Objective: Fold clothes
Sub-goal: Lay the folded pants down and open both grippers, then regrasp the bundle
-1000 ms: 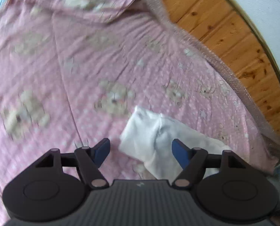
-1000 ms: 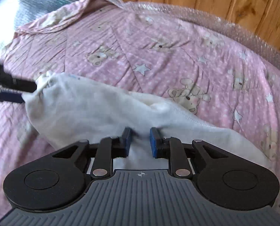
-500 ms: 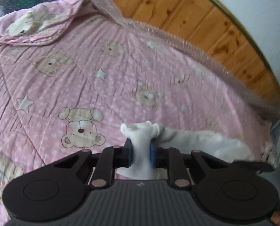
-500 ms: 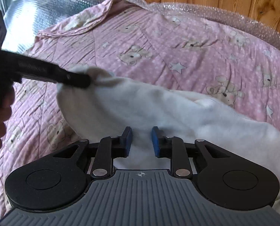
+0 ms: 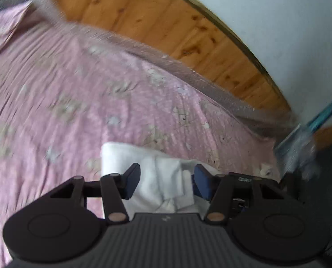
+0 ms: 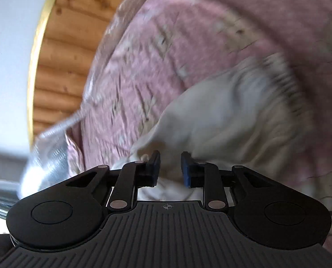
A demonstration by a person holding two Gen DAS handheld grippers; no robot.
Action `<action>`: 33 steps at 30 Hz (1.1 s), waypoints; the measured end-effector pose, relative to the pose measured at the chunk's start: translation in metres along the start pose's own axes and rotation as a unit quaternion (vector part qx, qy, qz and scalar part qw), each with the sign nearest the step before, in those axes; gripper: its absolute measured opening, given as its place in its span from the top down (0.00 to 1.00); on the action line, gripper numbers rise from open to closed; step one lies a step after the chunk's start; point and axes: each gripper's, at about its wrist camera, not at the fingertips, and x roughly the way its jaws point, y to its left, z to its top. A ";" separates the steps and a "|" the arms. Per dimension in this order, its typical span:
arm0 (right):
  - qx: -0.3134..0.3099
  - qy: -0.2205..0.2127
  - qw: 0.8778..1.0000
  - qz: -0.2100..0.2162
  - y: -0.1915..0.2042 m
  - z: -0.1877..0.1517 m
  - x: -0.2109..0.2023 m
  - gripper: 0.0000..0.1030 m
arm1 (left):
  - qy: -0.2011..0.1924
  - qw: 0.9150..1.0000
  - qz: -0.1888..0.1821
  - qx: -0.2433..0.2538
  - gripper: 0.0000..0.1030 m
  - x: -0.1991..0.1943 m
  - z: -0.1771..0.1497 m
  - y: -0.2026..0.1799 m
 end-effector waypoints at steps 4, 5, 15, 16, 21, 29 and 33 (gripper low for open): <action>-0.048 -0.008 0.999 0.004 0.014 -0.011 -0.006 0.67 | 0.016 1.000 -0.005 -0.026 0.49 0.017 -0.001 0.021; -0.074 -0.012 0.997 0.000 0.021 -0.015 -0.005 0.67 | 0.027 0.999 0.005 -0.019 0.49 0.028 -0.002 0.020; -0.267 -0.094 0.949 -0.139 0.032 -0.026 -0.054 0.40 | 0.047 0.993 0.039 0.101 0.47 0.035 -0.001 -0.021; -0.273 -0.111 0.940 -0.172 0.025 -0.024 -0.061 0.39 | 0.047 0.993 0.028 0.103 0.47 0.035 0.000 -0.027; -0.270 -0.053 0.942 -0.193 0.002 -0.016 -0.054 0.84 | 0.059 0.995 -0.015 0.074 0.46 0.048 0.007 -0.040; -0.489 -0.100 0.856 -0.136 0.130 -0.091 -0.038 0.90 | 0.001 0.994 -0.046 -0.101 0.29 0.015 0.011 0.047; -0.576 -0.077 0.812 -0.051 0.154 -0.147 -0.005 0.57 | 0.012 0.992 -0.034 -0.120 0.29 0.010 -0.002 0.072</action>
